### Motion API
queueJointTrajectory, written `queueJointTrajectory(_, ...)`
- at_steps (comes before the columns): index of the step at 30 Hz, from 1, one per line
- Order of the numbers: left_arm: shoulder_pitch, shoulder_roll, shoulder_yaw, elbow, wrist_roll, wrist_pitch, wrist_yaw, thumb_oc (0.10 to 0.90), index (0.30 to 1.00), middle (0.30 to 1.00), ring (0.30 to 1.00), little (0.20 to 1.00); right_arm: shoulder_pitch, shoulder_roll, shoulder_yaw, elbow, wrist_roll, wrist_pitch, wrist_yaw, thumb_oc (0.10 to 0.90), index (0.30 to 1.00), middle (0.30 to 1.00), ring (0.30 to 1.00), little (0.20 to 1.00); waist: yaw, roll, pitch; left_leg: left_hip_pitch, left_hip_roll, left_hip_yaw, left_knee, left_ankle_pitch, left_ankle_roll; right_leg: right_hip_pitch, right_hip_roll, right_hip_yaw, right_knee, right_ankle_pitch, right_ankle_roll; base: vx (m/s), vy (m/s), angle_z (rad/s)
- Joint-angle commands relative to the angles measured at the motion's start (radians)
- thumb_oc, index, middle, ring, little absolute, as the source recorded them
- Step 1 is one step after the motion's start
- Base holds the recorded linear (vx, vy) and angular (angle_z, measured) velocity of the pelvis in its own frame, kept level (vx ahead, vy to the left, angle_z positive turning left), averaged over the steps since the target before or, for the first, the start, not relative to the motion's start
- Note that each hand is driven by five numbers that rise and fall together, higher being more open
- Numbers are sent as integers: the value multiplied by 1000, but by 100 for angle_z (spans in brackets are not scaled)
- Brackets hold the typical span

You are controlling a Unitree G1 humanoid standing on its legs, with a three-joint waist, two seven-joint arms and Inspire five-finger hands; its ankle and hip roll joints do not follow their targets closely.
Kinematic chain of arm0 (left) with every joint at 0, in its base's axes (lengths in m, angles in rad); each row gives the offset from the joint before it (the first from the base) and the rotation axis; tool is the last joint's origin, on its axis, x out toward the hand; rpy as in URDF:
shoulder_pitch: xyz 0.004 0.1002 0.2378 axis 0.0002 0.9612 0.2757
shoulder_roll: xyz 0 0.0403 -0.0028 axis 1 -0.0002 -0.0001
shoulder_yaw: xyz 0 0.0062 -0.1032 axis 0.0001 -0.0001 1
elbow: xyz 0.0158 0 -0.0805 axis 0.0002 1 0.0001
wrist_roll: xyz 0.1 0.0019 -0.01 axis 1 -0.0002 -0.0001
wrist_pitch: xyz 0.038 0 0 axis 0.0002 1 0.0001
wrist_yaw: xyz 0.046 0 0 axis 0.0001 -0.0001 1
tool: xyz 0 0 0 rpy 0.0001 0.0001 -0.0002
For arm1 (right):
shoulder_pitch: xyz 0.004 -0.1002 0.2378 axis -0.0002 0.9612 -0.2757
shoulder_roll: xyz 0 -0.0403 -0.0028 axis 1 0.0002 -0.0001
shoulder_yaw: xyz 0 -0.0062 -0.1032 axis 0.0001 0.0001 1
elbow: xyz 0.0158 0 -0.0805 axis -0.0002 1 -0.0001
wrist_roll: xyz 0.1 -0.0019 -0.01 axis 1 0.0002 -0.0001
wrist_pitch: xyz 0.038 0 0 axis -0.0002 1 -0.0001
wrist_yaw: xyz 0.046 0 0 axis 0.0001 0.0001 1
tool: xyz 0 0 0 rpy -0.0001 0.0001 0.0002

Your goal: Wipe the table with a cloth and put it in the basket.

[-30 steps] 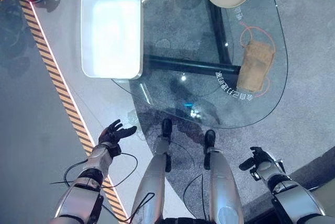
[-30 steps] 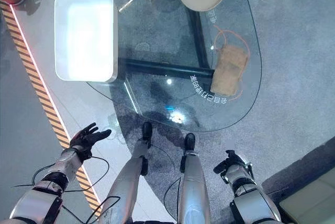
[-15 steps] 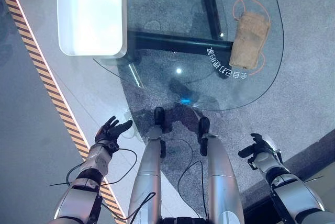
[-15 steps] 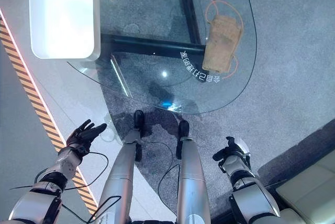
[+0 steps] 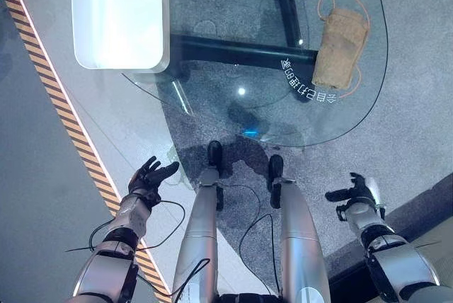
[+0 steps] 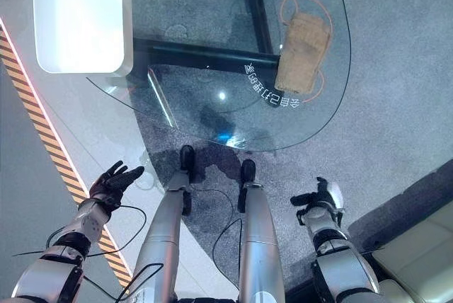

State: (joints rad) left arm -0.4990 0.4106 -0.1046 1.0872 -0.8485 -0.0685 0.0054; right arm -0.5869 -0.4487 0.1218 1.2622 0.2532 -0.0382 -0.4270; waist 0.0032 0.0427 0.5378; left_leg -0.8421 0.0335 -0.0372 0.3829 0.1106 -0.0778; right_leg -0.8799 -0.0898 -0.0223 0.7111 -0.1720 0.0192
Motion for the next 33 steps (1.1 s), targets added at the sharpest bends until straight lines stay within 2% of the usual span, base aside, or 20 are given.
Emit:
queueJointTrajectory(1,81,49,9,10,-17,-54,-10,800,900,900,900,900,37,-136,-63,-41,177,-125,-136,800,900,900,900,900,-1,2,-18,-2,12,-14,189,-190,31,28,-31,13,-136,107,57,0,0,0)
queueJointTrajectory(2,83,50,8,7,-16,-56,-8,800,900,900,900,900,32,-141,-83,-68,207,-166,-167,800,900,900,900,900,-1,-2,-18,0,13,-14,187,-191,31,31,-33,11,-141,109,58,0,0,0)
queueJointTrajectory(4,82,49,6,8,-19,-59,-4,800,900,900,900,900,23,-142,-99,-124,222,-187,-210,800,900,900,900,900,-3,-6,-18,4,13,-15,182,-191,30,34,-34,9,-148,112,59,0,0,0)
queueJointTrajectory(5,78,47,1,2,-19,-57,5,800,900,900,900,900,10,-145,-101,-170,215,-229,-266,800,900,900,900,900,-3,-9,-18,3,12,-16,178,-189,29,33,-34,8,-154,115,58,0,0,0)
queueJointTrajectory(9,79,48,-9,-4,-37,-69,9,800,900,900,900,900,-30,-161,-96,-325,188,-277,-406,800,900,900,900,900,-7,-15,-18,4,11,-18,161,-183,26,35,-34,8,-180,125,60,0,0,0)
queueJointTrajectory(14,80,43,-19,-13,-48,-77,19,800,900,900,900,900,-64,-168,-73,-485,145,-331,-516,800,900,900,900,900,-11,-15,-18,4,6,-20,137,-175,24,36,-33,8,-203,128,59,0,0,0)
queueJointTrajectory(20,72,45,-23,-10,-60,-80,9,800,900,900,900,900,-111,-185,-56,-625,92,-347,-580,800,900,900,900,900,-13,-12,-18,10,1,-22,114,-168,24,41,-36,6,-225,129,60,-5,5,2)
queueJointTrajectory(26,76,35,-20,-14,-65,-85,5,800,900,900,900,900,-123,-156,-34,-806,30,-365,-606,800,900,900,900,900,-18,-5,-18,22,0,-16,77,-155,22,52,-39,5,-256,133,62,0,0,0)
queueJointTrajectory(33,84,14,-12,-24,-51,-90,6,800,900,900,900,900,-144,-119,13,-953,-47,-291,-591,800,900,900,900,900,-18,3,-18,36,-4,-9,53,-146,22,63,-41,3,-273,132,60,-2,5,0)
